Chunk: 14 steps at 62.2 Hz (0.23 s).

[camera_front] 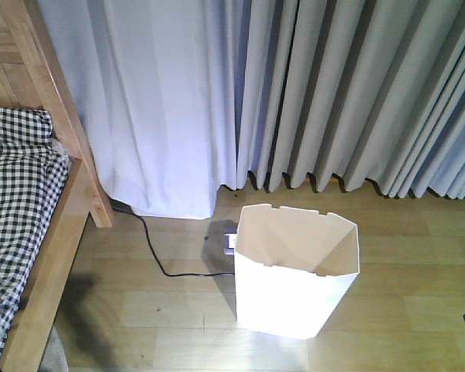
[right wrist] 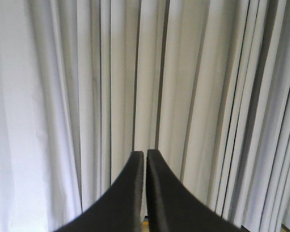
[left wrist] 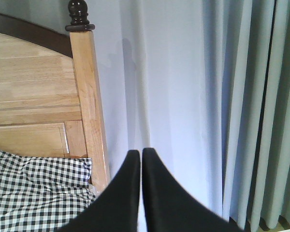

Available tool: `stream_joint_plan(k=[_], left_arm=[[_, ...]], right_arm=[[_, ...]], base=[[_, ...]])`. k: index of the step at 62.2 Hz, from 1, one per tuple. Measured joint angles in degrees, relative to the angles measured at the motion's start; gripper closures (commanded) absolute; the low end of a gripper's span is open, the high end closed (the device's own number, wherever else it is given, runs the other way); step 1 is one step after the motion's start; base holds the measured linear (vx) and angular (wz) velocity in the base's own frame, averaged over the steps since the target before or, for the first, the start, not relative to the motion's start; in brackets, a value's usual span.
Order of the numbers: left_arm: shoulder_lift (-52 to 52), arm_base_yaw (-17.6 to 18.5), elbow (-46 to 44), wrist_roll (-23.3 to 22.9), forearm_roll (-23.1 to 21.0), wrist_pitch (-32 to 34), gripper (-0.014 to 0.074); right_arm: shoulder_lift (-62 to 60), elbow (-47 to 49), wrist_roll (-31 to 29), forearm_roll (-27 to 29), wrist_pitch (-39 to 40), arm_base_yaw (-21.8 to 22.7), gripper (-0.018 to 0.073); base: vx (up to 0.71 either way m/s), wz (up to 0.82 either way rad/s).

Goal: Move trash bin to bedside with robot

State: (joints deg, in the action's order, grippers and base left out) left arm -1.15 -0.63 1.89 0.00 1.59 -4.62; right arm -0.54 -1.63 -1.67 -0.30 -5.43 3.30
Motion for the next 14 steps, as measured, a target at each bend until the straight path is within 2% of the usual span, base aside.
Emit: stream_joint_plan(k=[14], left_arm=[[0.0,0.0,0.0,0.0,0.0,0.0,0.0603]], right_arm=[[0.0,0.0,0.0,0.0,0.0,0.0,0.0568]], base=[[0.0,0.0]])
